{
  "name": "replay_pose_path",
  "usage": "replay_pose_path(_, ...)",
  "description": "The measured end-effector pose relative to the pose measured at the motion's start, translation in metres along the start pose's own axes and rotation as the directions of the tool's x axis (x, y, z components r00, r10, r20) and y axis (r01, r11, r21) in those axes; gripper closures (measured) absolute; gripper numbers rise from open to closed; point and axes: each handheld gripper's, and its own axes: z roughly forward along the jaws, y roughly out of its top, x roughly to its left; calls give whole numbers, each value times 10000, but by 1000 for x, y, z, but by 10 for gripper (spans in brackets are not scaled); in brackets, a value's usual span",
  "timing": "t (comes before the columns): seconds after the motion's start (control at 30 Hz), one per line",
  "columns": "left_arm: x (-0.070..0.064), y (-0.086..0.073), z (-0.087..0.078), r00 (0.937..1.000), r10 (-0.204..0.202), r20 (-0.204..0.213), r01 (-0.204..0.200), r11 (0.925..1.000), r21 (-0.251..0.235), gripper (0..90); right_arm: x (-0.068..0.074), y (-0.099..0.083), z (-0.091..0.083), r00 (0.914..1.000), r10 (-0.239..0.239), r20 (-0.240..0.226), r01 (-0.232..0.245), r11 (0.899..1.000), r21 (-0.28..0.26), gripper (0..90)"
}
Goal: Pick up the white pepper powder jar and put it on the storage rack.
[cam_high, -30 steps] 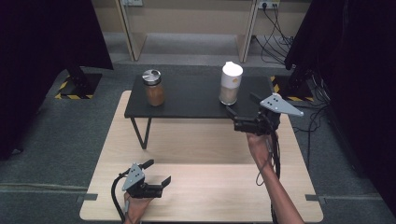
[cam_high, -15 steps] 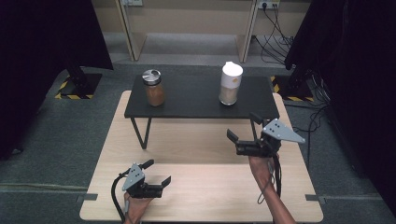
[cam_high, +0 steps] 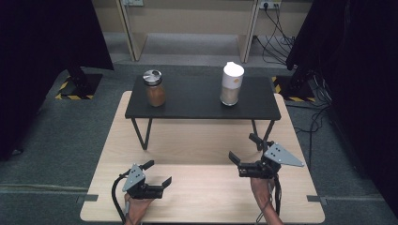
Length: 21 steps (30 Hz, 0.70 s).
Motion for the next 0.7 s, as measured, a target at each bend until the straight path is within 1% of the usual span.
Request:
replay_pose_path(0.07, 0, 0, 0, 10000, 3, 2, -3, 10000, 1, 22, 2, -9, -2, 10000, 50, 63, -50, 10000, 28, 2)
replay_pose_path(0.17, 0, 0, 0, 10000, -1, -4, 1, 10000, 2, 22, 0, -23, -4, 9996, 271, 2, -271, 9996, 8, 2)
replay_pose_path(0.23, 0, 0, 0, 10000, -2, -9, 2, 10000, 9, 22, 1, -30, -5, 9994, 335, 52, -336, 9994, 91, 2)
replay_pose_path(0.3, 0, 0, 0, 10000, -44, -55, 44, 10000, -20, 22, 3, -37, -5, 9995, 259, 161, -262, 9994, 206, 2)
replay_pose_path(0.4, 0, 0, -1, 10000, -83, -50, 82, 10000, -22, 21, 4, -47, -5, 9995, 295, 140, -300, 9988, 391, 2)
replay_pose_path(0.57, 0, 0, 0, 10000, -44, -24, 44, 10000, -14, 21, 9, -57, -4, 9998, 12, 196, -24, 9979, 652, 2)
replay_pose_path(0.7, 0, 0, 0, 10000, -37, -10, 37, 10000, -11, 21, 10, -66, -4, 9998, 7, 191, -19, 9981, 608, 2)
